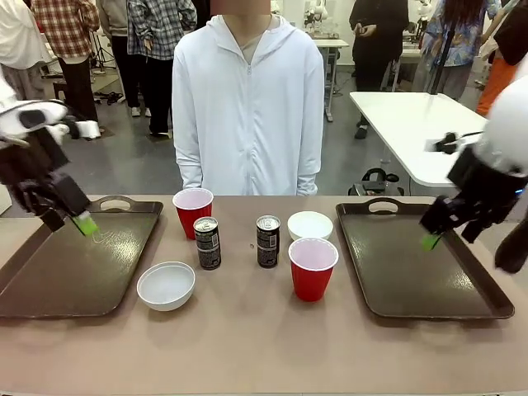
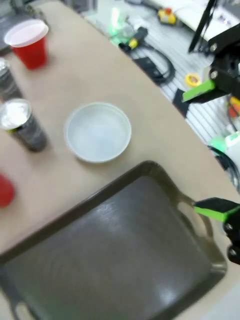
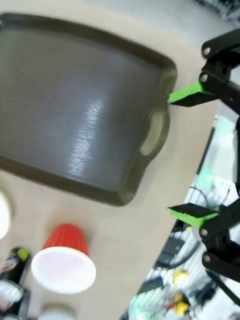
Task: Prepare tableware on both trays.
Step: Pick up a Picnic Bowl from the table and place it on a Handle tray.
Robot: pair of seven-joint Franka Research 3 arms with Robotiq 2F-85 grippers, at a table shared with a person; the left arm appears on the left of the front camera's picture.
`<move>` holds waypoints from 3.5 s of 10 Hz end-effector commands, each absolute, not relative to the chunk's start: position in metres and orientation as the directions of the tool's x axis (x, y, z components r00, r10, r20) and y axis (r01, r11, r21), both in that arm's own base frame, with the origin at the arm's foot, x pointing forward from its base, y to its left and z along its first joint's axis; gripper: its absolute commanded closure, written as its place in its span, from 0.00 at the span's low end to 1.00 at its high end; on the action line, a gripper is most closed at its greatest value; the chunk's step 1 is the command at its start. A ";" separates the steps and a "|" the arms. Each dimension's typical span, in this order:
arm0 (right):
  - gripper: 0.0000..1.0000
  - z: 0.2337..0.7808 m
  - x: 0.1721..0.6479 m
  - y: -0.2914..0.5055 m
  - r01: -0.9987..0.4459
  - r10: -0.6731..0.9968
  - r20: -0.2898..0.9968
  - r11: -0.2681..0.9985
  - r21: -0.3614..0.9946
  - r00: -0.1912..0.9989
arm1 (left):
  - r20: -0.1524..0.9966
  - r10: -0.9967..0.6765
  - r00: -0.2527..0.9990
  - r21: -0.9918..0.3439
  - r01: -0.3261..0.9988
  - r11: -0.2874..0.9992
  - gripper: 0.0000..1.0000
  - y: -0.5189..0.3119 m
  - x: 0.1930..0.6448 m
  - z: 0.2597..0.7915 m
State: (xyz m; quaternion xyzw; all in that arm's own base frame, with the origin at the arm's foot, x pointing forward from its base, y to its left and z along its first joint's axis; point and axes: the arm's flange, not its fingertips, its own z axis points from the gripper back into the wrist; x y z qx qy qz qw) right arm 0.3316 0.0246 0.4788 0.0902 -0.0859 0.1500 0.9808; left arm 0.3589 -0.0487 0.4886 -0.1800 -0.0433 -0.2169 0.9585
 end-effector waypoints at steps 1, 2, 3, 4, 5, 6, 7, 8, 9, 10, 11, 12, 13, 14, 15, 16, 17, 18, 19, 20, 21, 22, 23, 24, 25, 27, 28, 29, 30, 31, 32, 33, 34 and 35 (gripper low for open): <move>0.00 0.454 0.317 -0.037 -0.323 0.230 0.285 0.882 0.344 0.931 | 0.239 -0.306 0.921 -0.510 0.388 0.768 0.00 0.002 0.369 0.479; 0.00 0.448 0.318 -0.066 -0.307 0.182 0.313 0.856 0.416 0.932 | 0.284 -0.256 0.924 -0.584 0.378 0.719 0.00 0.031 0.372 0.475; 0.00 0.439 0.317 -0.093 -0.305 0.149 0.335 0.823 0.479 0.930 | 0.320 -0.211 0.924 -0.629 0.373 0.682 0.00 0.055 0.371 0.469; 0.00 0.427 0.316 -0.121 -0.285 0.086 0.355 0.779 0.558 0.931 | 0.346 -0.151 0.926 -0.673 0.357 0.648 0.00 0.080 0.370 0.465; 0.00 0.418 0.314 -0.138 -0.279 0.041 0.375 0.744 0.607 0.926 | 0.379 -0.094 0.921 -0.700 0.351 0.621 0.00 0.102 0.367 0.462; 0.00 0.412 0.310 -0.148 -0.281 0.014 0.393 0.722 0.633 0.920 | 0.409 -0.060 0.911 -0.724 0.363 0.587 0.00 0.123 0.366 0.456; 0.00 0.408 0.306 -0.159 -0.273 -0.018 0.400 0.702 0.657 0.916 | 0.418 -0.026 0.908 -0.743 0.358 0.566 0.00 0.140 0.364 0.446; 0.00 0.405 0.300 -0.171 -0.261 -0.052 0.404 0.686 0.679 0.913 | 0.408 0.010 0.913 -0.767 0.337 0.546 0.00 0.136 0.361 0.438; 0.00 0.403 0.298 -0.178 -0.250 -0.073 0.400 0.675 0.694 0.914 | 0.402 0.026 0.915 -0.779 0.327 0.535 0.00 0.149 0.363 0.430; 0.00 0.403 0.298 -0.182 -0.245 -0.078 0.394 0.670 0.701 0.916 | 0.401 0.046 0.915 -0.785 0.317 0.532 0.00 0.142 0.360 0.428; 0.00 0.403 0.298 -0.184 -0.237 -0.087 0.389 0.665 0.708 0.917 | 0.404 0.066 0.912 -0.789 0.311 0.530 0.00 0.148 0.355 0.427; 0.00 0.404 0.298 -0.185 -0.236 -0.091 0.390 0.665 0.709 0.916 | 0.401 0.077 0.913 -0.788 0.301 0.538 0.00 0.153 0.352 0.426; 0.00 0.404 0.297 -0.186 -0.234 -0.099 0.392 0.663 0.712 0.915 | 0.402 0.090 0.911 -0.789 0.294 0.540 0.00 0.141 0.351 0.430; 0.00 0.404 0.296 -0.187 -0.228 -0.107 0.393 0.665 0.711 0.913 | 0.390 0.096 0.916 -0.779 0.273 0.564 0.00 0.144 0.351 0.426; 0.00 0.408 0.299 -0.181 -0.207 -0.121 0.418 0.726 0.656 0.900 | 0.387 0.037 0.921 -0.725 0.280 0.630 0.00 0.111 0.357 0.429; 0.00 0.404 0.293 -0.183 -0.207 -0.107 0.372 0.675 0.708 0.922 | 0.377 0.073 0.923 -0.787 0.278 0.551 0.00 0.149 0.355 0.427; 0.00 0.404 0.293 -0.183 -0.207 -0.107 0.372 0.675 0.708 0.922 | 0.377 0.073 0.923 -0.787 0.278 0.551 0.00 0.149 0.355 0.427; 0.00 0.404 0.293 -0.183 -0.207 -0.107 0.372 0.675 0.708 0.922 | 0.377 0.073 0.923 -0.787 0.278 0.551 0.00 0.149 0.355 0.427; 0.00 0.404 0.293 -0.183 -0.207 -0.107 0.372 0.675 0.708 0.922 | 0.377 0.073 0.923 -0.787 0.278 0.551 0.00 0.149 0.355 0.427; 0.00 0.404 0.293 -0.183 -0.207 -0.107 0.372 0.675 0.708 0.922 | 0.377 0.073 0.923 -0.787 0.278 0.551 0.00 0.149 0.355 0.427; 0.00 0.404 0.293 -0.183 -0.207 -0.107 0.372 0.675 0.708 0.922 | 0.377 0.073 0.923 -0.787 0.278 0.551 0.00 0.149 0.355 0.427; 0.00 0.404 0.293 -0.183 -0.207 -0.107 0.372 0.675 0.708 0.922 | 0.377 0.073 0.923 -0.787 0.278 0.551 0.00 0.149 0.355 0.427; 0.00 0.404 0.293 -0.183 -0.207 -0.107 0.372 0.675 0.708 0.922 | 0.377 0.073 0.923 -0.787 0.278 0.551 0.00 0.149 0.355 0.427; 0.00 0.404 0.293 -0.183 -0.207 -0.107 0.372 0.675 0.708 0.922 | 0.377 0.073 0.923 -0.787 0.278 0.551 0.00 0.149 0.355 0.427; 0.00 0.404 0.293 -0.183 -0.207 -0.107 0.372 0.675 0.708 0.922 | 0.377 0.073 0.923 -0.787 0.278 0.551 0.00 0.149 0.355 0.427; 0.00 0.404 0.293 -0.183 -0.207 -0.107 0.372 0.675 0.708 0.922 | 0.377 0.073 0.923 -0.787 0.278 0.551 0.00 0.149 0.355 0.427; 0.00 0.404 0.293 -0.183 -0.207 -0.107 0.372 0.675 0.708 0.922 | 0.377 0.073 0.923 -0.787 0.278 0.551 0.00 0.149 0.355 0.427; 0.00 0.404 0.293 -0.183 -0.207 -0.107 0.372 0.675 0.708 0.922 | 0.377 0.073 0.923 -0.787 0.278 0.551 0.00 0.149 0.355 0.427; 0.00 0.404 0.293 -0.183 -0.207 -0.107 0.372 0.675 0.708 0.922 | 0.377 0.073 0.923 -0.787 0.278 0.551 0.00 0.149 0.355 0.427; 0.00 0.404 0.293 -0.183 -0.207 -0.107 0.372 0.675 0.708 0.922 | 0.377 0.073 0.923 -0.787 0.278 0.551 0.00 0.149 0.355 0.427; 0.00 0.404 0.293 -0.183 -0.207 -0.107 0.372 0.675 0.708 0.922 | 0.377 0.073 0.923 -0.787 0.278 0.551 0.00 0.149 0.355 0.427; 0.00 0.404 0.293 -0.183 -0.207 -0.107 0.372 0.675 0.708 0.922 | 0.377 0.073 0.923 -0.787 0.278 0.551 0.00 0.149 0.355 0.427; 0.00 0.404 0.293 -0.183 -0.207 -0.107 0.372 0.675 0.708 0.922 | 0.377 0.073 0.923 -0.787 0.278 0.551 0.00 0.149 0.355 0.427; 0.00 0.404 0.293 -0.183 -0.207 -0.107 0.372 0.675 0.708 0.922 | 0.377 0.073 0.923 -0.787 0.278 0.551 0.00 0.149 0.355 0.427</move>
